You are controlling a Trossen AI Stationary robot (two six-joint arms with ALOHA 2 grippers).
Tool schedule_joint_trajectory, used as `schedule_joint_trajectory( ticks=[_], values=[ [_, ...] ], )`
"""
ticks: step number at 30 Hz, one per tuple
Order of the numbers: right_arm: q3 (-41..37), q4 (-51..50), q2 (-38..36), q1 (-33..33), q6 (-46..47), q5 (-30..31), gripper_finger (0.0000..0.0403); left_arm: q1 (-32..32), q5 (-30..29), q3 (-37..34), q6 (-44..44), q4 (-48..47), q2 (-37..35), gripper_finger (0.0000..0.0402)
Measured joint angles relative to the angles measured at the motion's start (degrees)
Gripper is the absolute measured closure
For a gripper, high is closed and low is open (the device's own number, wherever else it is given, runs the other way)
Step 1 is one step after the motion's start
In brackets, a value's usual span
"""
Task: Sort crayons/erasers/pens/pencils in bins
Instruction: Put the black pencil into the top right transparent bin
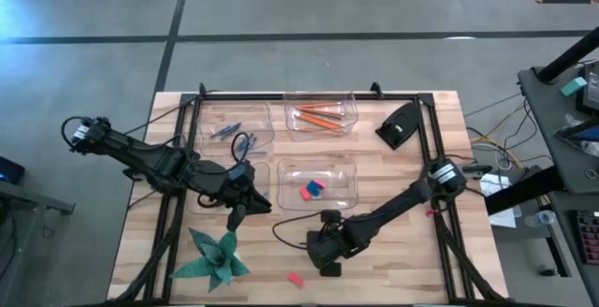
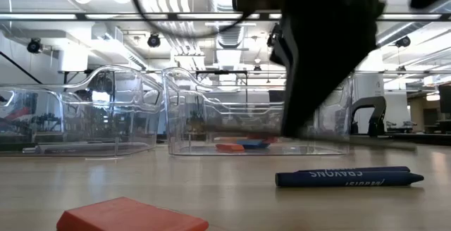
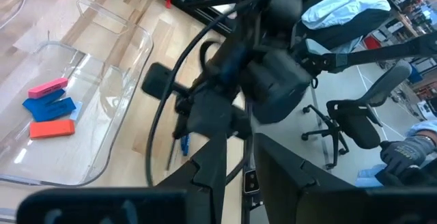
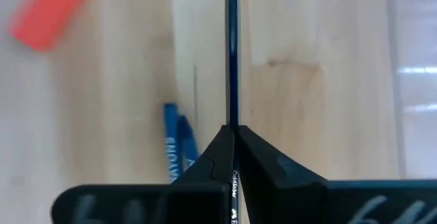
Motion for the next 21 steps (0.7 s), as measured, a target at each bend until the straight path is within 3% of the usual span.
schedule_joint_trajectory(
  ticks=[21],
  values=[
    [0.14, 2.35, -14.52, 0.52, -3.44, 3.46, 0.0395, -0.04, -0.06, 0.0, 0.04, 0.2, -0.2, 0.034]
  ],
)
